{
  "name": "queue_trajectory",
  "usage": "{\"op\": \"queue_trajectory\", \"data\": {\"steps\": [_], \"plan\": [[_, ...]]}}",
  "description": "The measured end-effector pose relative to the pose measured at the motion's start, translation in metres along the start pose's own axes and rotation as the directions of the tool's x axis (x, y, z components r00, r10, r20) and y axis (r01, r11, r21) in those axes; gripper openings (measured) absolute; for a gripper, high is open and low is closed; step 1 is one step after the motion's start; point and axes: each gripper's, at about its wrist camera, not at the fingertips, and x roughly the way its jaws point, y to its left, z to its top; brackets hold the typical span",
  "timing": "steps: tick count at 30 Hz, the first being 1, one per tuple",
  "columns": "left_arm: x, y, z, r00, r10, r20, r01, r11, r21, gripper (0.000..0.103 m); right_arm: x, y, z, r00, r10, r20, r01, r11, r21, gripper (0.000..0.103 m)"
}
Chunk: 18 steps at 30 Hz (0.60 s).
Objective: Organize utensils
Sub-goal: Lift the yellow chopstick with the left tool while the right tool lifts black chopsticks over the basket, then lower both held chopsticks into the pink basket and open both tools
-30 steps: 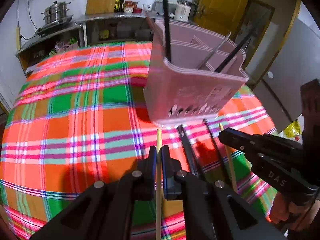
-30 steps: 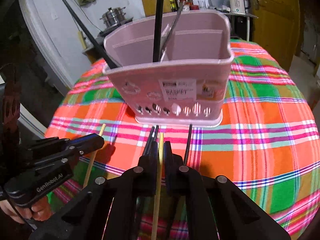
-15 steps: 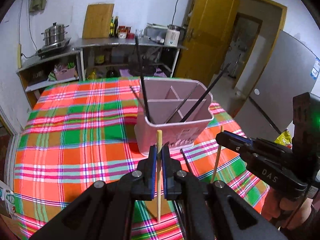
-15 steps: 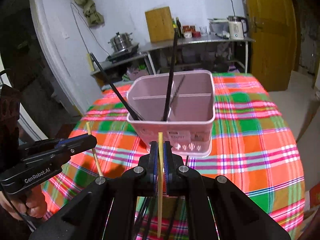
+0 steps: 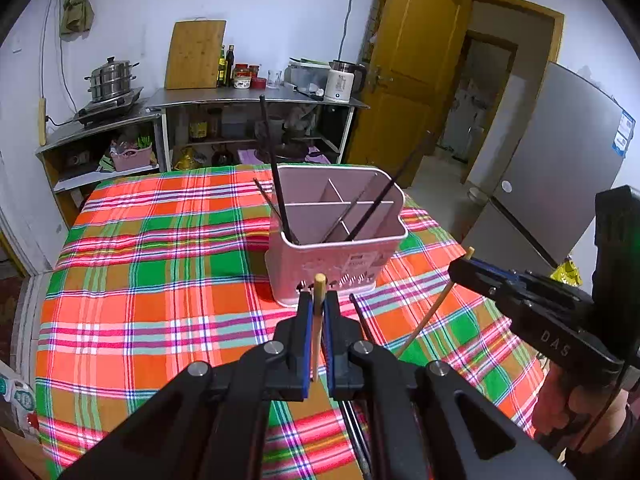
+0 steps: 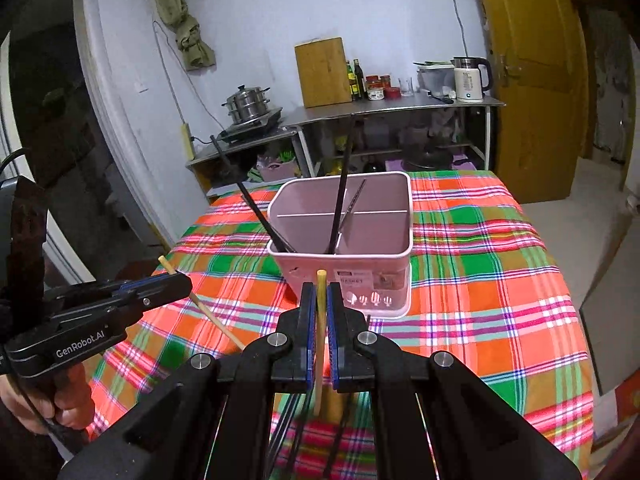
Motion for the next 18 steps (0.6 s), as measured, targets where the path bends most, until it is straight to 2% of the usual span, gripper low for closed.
{"op": "queue_trajectory", "data": {"steps": [8, 18], "plan": [[-0.010, -0.002, 0.003, 1.000, -0.012, -0.006, 0.012, 1.000, -0.020, 0.006, -0.019, -0.001, -0.003, 0.999, -0.007, 0.038, 0.007, 1.000, 0.010, 0.005], [-0.021, -0.002, 0.028, 0.998, -0.041, 0.057, 0.043, 0.998, -0.037, 0.006, -0.032, -0.003, 0.020, 0.992, 0.002, 0.122, -0.005, 1.000, 0.030, 0.005]]}}
